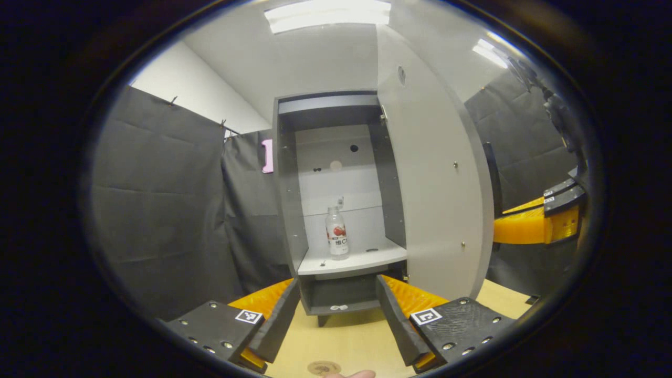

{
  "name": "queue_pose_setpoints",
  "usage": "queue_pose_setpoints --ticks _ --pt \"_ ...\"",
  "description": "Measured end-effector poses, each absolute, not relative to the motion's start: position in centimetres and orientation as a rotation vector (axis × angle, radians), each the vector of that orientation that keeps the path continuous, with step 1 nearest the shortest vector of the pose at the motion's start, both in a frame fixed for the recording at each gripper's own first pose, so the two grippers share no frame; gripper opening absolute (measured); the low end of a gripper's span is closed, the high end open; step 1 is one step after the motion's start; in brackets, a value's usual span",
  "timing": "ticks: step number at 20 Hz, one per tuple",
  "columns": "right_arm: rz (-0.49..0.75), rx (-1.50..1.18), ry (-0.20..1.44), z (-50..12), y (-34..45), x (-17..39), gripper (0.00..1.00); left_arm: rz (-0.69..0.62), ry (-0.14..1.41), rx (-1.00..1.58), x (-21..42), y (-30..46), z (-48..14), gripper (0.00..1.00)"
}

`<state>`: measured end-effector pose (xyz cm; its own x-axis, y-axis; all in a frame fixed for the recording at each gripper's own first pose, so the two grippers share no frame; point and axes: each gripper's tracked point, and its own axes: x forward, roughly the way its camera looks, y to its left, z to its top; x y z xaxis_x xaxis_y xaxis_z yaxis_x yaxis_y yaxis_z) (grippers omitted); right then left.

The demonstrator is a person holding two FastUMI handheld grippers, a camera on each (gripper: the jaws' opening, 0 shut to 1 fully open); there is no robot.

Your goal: Open the cabinet door with the right hand, grasp the bottle in the cabinet with the left hand and place it on the coaster, then close the cabinet door with the right hand.

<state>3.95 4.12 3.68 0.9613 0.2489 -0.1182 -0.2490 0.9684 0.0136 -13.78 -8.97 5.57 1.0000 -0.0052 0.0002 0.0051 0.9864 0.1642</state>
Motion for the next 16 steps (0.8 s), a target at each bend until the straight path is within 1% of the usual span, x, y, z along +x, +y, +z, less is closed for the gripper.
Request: queue_pose_setpoints --ticks 1,2,3,4,6,7,8,9,10,11,13,16 --pt "0.251 0.013 0.119 3.7 4.1 3.9 0.17 -0.011 0.004 0.159 -14.0 -9.4 5.6 0.86" --pt "0.244 0.027 0.119 3.6 4.1 3.8 0.2 -0.018 0.005 0.156 -14.1 -9.8 5.4 0.88" --pt "0.229 0.039 0.121 3.5 3.9 3.8 0.27 -0.026 0.005 0.157 -13.7 -9.9 5.2 0.88" --pt "0.211 0.042 0.12 3.4 3.6 4.0 0.31 -0.03 0.006 0.164 -13.4 -10.0 5.2 0.88" --pt "0.186 0.066 0.116 3.3 3.1 3.9 0.35 -0.036 0.004 0.163 -12.3 -10.0 5.4 0.86" --pt "0.169 0.079 0.111 3.4 2.8 3.8 0.4 -0.044 0.006 0.155 -11.5 -10.1 5.4 0.86" --pt "0.151 0.086 0.107 3.4 2.6 3.8 0.45 -0.053 0.004 0.146 -10.5 -10.2 5.5 0.86" --pt "0.138 0.085 0.101 3.4 2.3 3.8 0.53 -0.063 -0.001 0.137 -9.5 -10.2 5.5 0.87" --pt "0.126 0.083 0.096 3.4 1.9 4.0 0.58 -0.07 0.0 0.129 -7.9 -10.2 5.5 0.87" --pt "0.112 0.073 0.096 3.4 1.6 4.1 0.68 -0.072 0.01 0.128 -6.5 -10.0 5.3 0.86" --pt "0.084 0.041 0.087 3.5 0.5 4.0 0.74 -0.08 0.018 0.126 -2.3 -9.7 4.9 0.88" --pt "0.021 0.017 0.071 3.5 -1.1 3.8 0.74 -0.073 0.01 0.145 4.3 -9.0 4.8 0.87"
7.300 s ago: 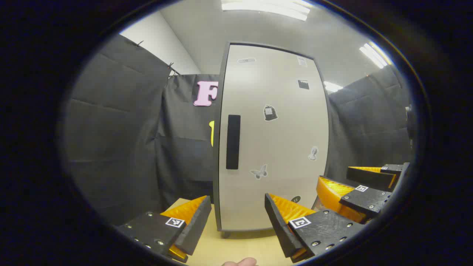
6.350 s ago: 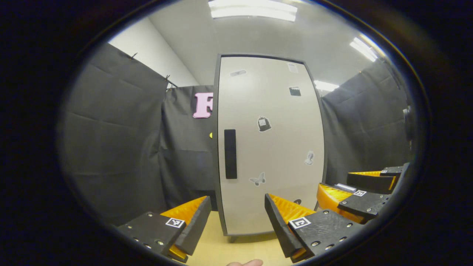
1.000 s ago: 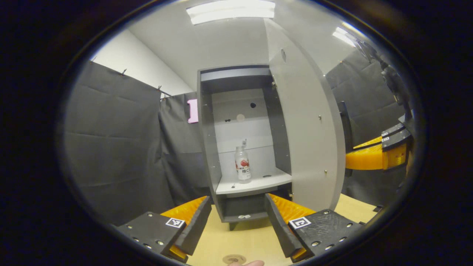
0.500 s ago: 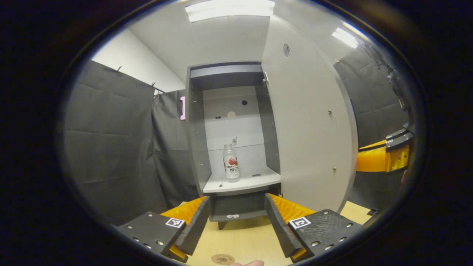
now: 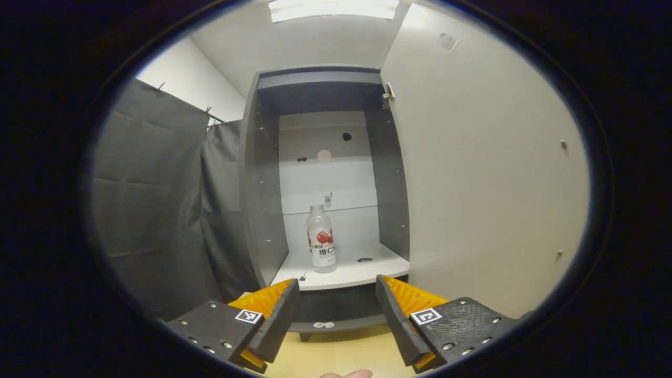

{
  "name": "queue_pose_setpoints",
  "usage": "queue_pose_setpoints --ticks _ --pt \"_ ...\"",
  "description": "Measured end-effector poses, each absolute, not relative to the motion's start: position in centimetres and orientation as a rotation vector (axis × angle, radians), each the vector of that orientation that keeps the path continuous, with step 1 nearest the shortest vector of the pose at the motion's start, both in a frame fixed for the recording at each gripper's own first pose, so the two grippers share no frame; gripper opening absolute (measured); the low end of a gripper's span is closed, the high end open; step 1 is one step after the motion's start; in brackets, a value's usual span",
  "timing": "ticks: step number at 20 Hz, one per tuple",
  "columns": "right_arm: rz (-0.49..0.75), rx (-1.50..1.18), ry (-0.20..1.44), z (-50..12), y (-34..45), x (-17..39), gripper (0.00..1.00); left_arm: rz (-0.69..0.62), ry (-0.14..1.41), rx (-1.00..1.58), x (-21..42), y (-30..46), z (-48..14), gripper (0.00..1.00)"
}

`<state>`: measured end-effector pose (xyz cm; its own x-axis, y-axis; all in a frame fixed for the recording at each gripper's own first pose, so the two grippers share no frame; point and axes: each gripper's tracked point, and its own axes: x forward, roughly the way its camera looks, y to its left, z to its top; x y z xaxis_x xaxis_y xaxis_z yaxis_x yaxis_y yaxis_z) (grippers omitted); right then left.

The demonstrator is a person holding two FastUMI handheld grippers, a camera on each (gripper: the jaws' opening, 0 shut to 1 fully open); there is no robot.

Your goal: Open the cabinet door with the right hand, grasp the bottle in the cabinet with the left hand and place it on the coaster, then close the cabinet door with the right hand.

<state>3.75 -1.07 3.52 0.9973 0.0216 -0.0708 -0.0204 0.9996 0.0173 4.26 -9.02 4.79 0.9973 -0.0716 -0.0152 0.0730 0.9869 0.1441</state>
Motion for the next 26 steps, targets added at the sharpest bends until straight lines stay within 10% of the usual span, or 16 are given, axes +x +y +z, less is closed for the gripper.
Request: queue_pose_setpoints --ticks 26 --pt "-0.274 0.121 0.147 0.7 -4.4 3.2 0.87 -0.035 -0.064 0.193 34.4 -6.0 1.6 0.86"
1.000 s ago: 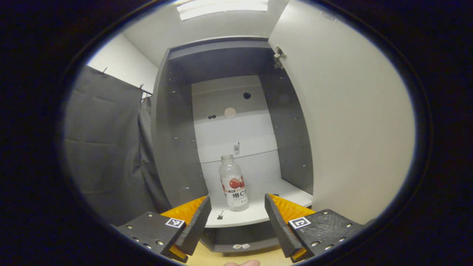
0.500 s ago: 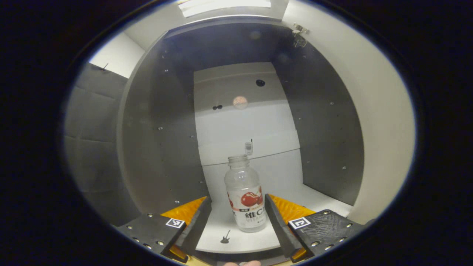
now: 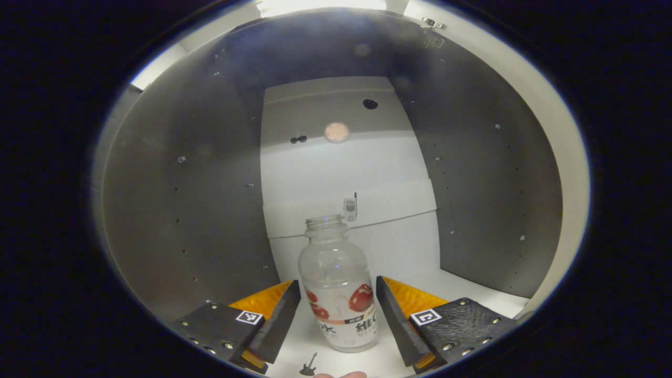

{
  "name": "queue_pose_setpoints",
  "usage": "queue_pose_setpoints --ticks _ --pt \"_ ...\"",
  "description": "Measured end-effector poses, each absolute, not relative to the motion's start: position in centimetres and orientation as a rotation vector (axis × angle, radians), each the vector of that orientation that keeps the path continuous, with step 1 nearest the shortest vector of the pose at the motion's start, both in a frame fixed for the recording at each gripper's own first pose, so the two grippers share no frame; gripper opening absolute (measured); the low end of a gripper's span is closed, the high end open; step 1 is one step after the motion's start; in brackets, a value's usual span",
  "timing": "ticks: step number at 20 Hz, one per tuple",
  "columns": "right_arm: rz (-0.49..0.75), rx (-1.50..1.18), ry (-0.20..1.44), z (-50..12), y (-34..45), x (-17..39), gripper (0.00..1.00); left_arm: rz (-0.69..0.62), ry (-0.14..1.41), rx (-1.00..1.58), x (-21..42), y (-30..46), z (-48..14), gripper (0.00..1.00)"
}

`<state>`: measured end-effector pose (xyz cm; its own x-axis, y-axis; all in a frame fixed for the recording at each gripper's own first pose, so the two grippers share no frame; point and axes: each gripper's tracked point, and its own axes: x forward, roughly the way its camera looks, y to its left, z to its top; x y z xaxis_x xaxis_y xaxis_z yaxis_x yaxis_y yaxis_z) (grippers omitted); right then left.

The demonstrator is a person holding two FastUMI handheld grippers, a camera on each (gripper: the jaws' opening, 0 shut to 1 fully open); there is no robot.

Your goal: Open the cabinet door with the right hand, grasp the bottle in the cabinet with the left hand and place it on the coaster, then close the cabinet door with the right hand.

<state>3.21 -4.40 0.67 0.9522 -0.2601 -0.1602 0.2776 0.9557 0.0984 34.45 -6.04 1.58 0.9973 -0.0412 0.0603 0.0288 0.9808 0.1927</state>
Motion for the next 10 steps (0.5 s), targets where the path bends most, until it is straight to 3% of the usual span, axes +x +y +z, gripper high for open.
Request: queue_pose_setpoints --ticks 4,6,8,10 --pt "-0.295 0.132 0.141 0.6 -4.4 3.0 0.87 -0.04 -0.039 0.161 35.0 -5.8 0.8 0.87" --pt "-0.299 0.144 0.138 0.5 -4.4 3.0 0.87 -0.037 -0.038 0.139 34.5 -5.6 0.9 0.74" --pt "-0.297 0.151 0.136 0.6 -4.4 2.9 0.87 -0.053 -0.04 0.114 33.9 -5.4 1.3 0.78" --pt "-0.289 0.146 0.13 0.6 -4.4 2.9 0.87 -0.059 -0.052 0.117 32.5 -5.3 2.2 0.74"
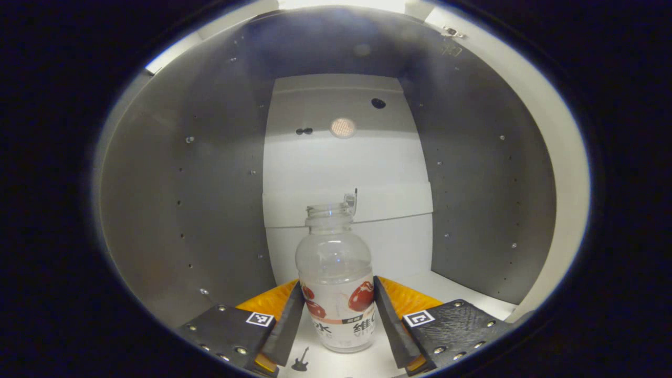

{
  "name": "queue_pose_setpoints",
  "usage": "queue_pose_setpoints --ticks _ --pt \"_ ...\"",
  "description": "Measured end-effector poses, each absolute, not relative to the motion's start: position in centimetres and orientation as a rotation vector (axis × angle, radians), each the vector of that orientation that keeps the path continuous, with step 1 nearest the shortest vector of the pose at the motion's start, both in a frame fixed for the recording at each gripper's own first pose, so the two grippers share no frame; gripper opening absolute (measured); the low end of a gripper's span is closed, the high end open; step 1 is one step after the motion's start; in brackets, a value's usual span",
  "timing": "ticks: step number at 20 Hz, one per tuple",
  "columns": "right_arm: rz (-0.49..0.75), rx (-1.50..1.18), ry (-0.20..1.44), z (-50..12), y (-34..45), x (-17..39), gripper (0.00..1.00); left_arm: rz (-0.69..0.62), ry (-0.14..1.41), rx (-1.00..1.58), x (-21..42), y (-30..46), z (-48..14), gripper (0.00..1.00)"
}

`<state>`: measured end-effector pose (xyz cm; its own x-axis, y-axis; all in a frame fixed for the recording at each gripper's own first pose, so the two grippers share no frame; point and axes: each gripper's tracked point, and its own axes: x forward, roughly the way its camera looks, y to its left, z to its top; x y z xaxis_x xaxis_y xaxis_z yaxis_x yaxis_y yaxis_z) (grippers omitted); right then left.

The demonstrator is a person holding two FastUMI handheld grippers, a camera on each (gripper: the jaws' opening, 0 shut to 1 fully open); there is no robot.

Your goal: Open the cabinet door with the right hand, grasp the bottle in the cabinet with the left hand and place it on the coaster, then close the cabinet door with the right hand.

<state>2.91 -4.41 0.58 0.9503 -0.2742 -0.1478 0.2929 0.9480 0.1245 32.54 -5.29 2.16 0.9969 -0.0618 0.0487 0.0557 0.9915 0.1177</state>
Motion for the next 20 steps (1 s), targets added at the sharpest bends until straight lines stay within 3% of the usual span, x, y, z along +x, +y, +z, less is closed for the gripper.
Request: queue_pose_setpoints --ticks 3,4,6,10,12,13,14,15,16,17,20 --pt "-0.263 0.088 0.106 1.0 -4.4 3.0 0.87 -0.072 -0.072 0.136 30.2 -6.1 3.7 0.73" --pt "-0.242 0.073 0.096 1.0 -4.2 2.9 0.87 -0.077 -0.08 0.14 29.2 -6.6 4.4 0.78" --pt "-0.191 0.072 0.093 0.5 -4.0 2.7 0.87 -0.075 -0.085 0.135 27.9 -7.0 4.9 0.74" --pt "-0.116 0.059 0.096 0.1 -5.3 2.2 0.89 -0.038 -0.119 0.123 27.4 -6.0 4.6 0.77" --pt "-0.108 0.035 0.08 0.3 -6.8 2.2 0.89 -0.013 -0.125 0.131 26.3 -6.3 4.6 0.77" --pt "-0.139 -0.002 0.077 0.3 -8.2 2.3 0.89 0.002 -0.123 0.137 26.2 -6.4 4.7 0.7" --pt "-0.189 -0.058 0.089 -0.2 -10.1 2.1 0.91 0.018 -0.12 0.14 25.8 -6.4 4.8 0.7" --pt "-0.194 -0.104 0.089 -0.5 -11.0 1.9 0.94 0.041 -0.119 0.139 25.9 -6.5 5.0 0.77" --pt "-0.182 -0.123 0.073 -0.2 -10.8 2.3 0.94 0.065 -0.116 0.137 25.9 -6.6 5.1 0.77" --pt "-0.162 -0.129 0.054 -0.2 -10.4 2.6 0.94 0.094 -0.11 0.137 26.1 -6.7 5.0 0.7" --pt "-0.124 -0.164 -0.021 0.2 -10.3 2.7 0.94 0.164 -0.099 0.151 26.2 -7.0 5.1 0.75"
